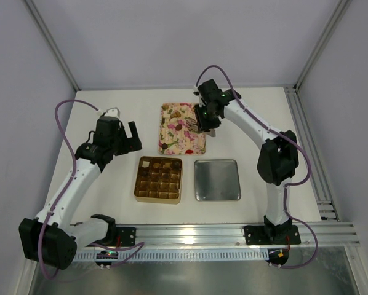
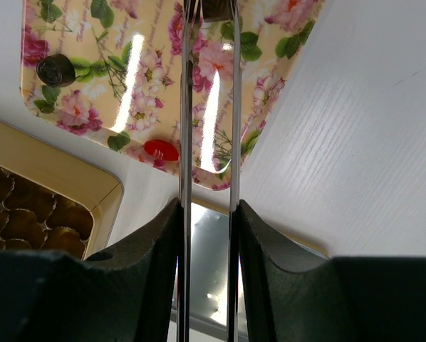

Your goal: Pack the chocolate

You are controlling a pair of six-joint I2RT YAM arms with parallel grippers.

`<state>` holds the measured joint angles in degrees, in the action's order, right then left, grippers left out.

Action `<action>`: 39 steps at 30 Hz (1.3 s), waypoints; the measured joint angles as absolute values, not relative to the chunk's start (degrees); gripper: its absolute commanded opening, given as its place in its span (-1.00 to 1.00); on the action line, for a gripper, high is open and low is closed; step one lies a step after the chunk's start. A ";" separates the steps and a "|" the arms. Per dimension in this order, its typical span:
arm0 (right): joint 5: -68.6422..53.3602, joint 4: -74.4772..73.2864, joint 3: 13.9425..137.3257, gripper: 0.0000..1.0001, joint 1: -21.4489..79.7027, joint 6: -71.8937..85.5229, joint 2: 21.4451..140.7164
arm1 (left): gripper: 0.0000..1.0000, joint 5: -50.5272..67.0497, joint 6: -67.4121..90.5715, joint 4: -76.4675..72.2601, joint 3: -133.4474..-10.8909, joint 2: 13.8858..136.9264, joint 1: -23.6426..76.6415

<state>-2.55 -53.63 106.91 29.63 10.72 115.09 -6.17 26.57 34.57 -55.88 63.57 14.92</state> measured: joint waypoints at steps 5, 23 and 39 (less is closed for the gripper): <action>-2.22 -53.93 106.91 -0.17 30.15 10.68 115.09 | 0.99 -6.17 26.57 34.57 -55.88 63.37 14.92; -1.41 -54.89 105.67 -0.28 31.07 10.02 115.09 | 1.00 -6.15 26.57 34.59 -55.88 63.35 14.92; -1.06 -55.48 105.75 -0.38 31.07 9.58 115.00 | 0.99 -6.15 26.57 34.59 -55.88 63.13 14.92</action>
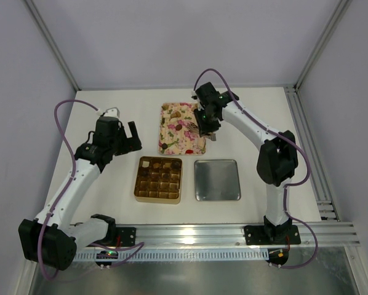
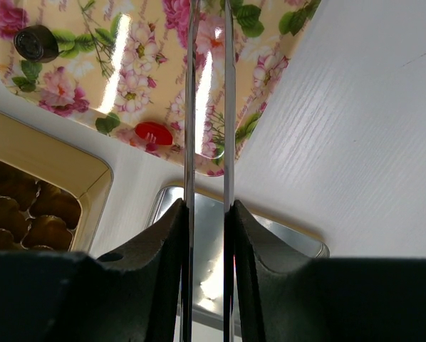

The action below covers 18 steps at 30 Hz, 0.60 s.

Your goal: Pack the chocolate

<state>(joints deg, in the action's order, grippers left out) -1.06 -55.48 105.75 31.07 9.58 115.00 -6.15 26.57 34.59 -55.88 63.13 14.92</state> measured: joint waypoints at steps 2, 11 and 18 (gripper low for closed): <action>-1.04 -55.55 105.75 -0.38 31.07 9.58 114.72 | 0.99 -6.15 26.57 34.59 -55.88 63.13 14.92; -1.13 -55.79 105.75 -0.39 31.07 9.58 111.15 | 0.99 -6.15 26.57 34.59 -55.88 63.11 14.92; -1.23 -55.79 105.75 -0.38 31.07 9.58 110.89 | 0.99 -6.15 26.57 34.59 -55.88 63.11 14.92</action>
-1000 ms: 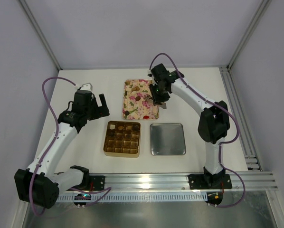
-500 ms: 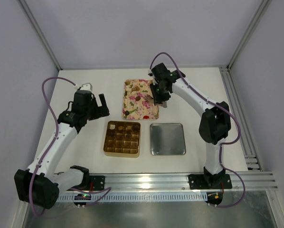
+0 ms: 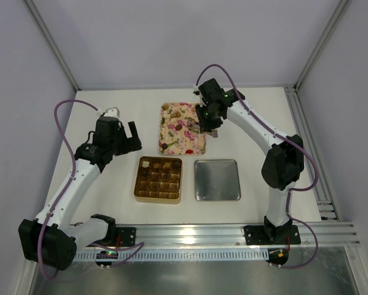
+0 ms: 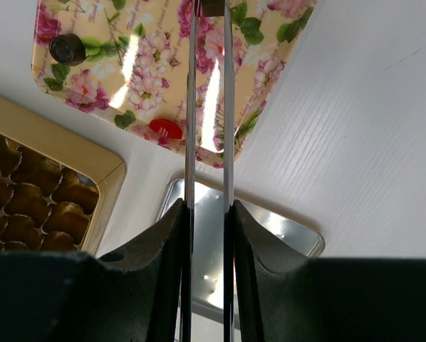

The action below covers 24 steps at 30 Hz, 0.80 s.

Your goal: Pack the chocolate

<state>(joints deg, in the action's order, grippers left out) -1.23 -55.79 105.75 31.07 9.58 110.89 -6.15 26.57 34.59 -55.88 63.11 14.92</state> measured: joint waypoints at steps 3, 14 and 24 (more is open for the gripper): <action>-1.39 -55.79 105.75 -0.38 31.07 9.58 110.89 | 1.00 -6.15 26.57 34.59 -55.88 63.11 14.92; -2.37 -55.79 105.75 -0.38 31.07 9.41 111.07 | 0.99 -6.15 26.57 34.59 -55.88 63.11 14.92; -2.83 -55.77 105.73 -0.37 31.07 9.17 112.73 | 0.99 -6.17 26.57 34.59 -55.88 63.11 14.92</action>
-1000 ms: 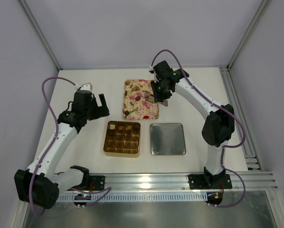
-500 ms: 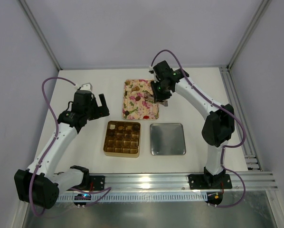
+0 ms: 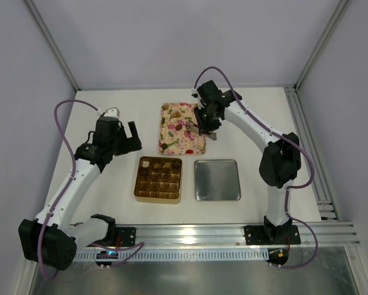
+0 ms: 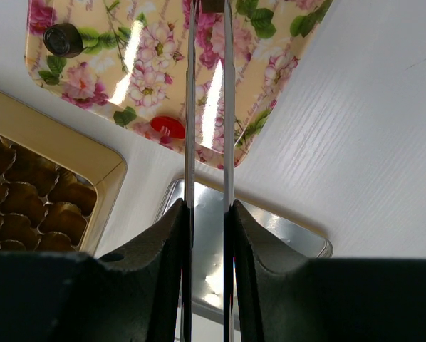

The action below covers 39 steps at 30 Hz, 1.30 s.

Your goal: Pack the chocolate

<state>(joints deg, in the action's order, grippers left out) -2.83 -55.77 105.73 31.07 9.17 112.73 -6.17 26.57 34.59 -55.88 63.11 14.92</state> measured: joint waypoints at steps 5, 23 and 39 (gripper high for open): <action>-2.98 -55.77 105.73 -0.31 31.07 9.17 113.19 | 0.99 -6.17 26.57 34.59 -55.88 63.11 14.92; -3.11 -55.77 105.73 -0.23 31.09 9.13 113.30 | 0.99 -6.17 26.57 34.59 -55.88 63.11 14.92; -2.87 -55.83 105.06 -0.22 31.66 8.99 113.30 | 0.99 -6.17 26.57 34.59 -55.88 63.11 14.92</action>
<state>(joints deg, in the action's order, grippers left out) -2.87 -55.83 105.06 31.66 8.99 113.30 -6.17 26.57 34.59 -55.88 63.11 14.92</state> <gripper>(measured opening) 0.392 0.996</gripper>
